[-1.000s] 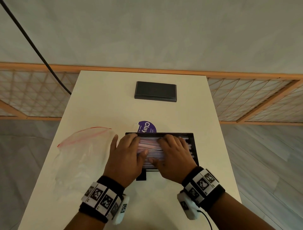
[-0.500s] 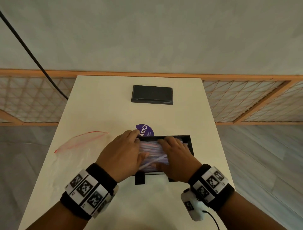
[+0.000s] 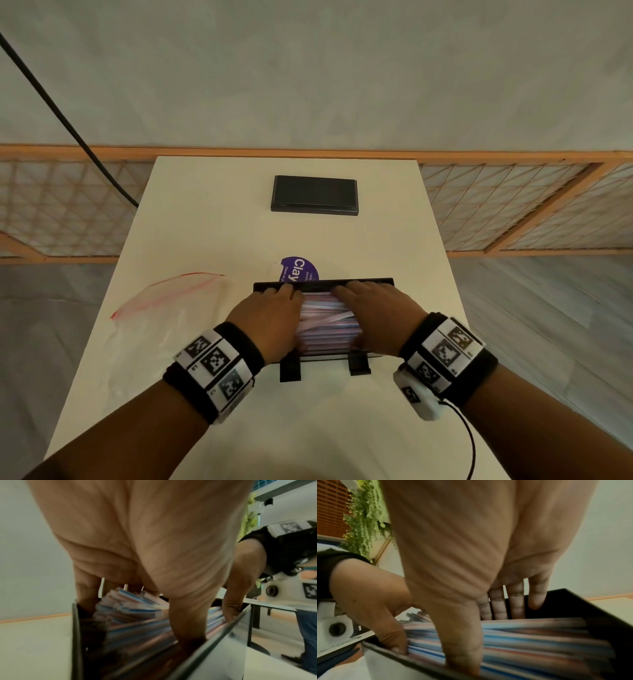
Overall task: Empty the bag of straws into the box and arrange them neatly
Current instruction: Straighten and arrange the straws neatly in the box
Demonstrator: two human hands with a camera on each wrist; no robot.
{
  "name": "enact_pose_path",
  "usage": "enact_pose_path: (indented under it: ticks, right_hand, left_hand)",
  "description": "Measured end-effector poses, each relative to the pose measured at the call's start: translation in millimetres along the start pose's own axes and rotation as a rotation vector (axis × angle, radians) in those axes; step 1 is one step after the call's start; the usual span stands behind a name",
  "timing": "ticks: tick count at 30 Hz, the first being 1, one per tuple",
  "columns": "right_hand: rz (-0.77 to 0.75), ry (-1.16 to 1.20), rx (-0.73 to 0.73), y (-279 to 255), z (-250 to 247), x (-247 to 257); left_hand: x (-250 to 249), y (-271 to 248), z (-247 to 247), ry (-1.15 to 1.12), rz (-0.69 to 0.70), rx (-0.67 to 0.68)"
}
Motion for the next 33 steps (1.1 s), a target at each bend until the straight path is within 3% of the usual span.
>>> enact_pose_path:
  ticks: [6, 14, 20, 26, 33]
  right_hand:
    - [-0.008, -0.072, 0.001, 8, 9, -1]
    - [0.042, 0.048, -0.035, 5, 23, -4]
    - [0.087, 0.011, -0.028, 9, 22, -3]
    - [0.120, 0.079, -0.181, -2, 21, -1]
    - [0.191, 0.049, -0.454, -15, 23, 7]
  left_hand:
    - [-4, 8, 0, 0.110, -0.038, 0.038]
    - [-2, 7, 15, -0.015, -0.029, -0.020]
    - [2, 10, 16, -0.095, 0.000, -0.035]
    - [4, 2, 29, -0.296, 0.011, -0.268]
    - [-6, -11, 38, -0.469, -0.108, -0.601]
Point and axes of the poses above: each hand's wrist, its own y-axis towards the middle knuckle, its own z-axis out of the palm, x = y × z, the point moved 2 cm from there along y, towards the middle knuckle, and after that the axes turned 5 degrees about y, right-handed, at the moved point
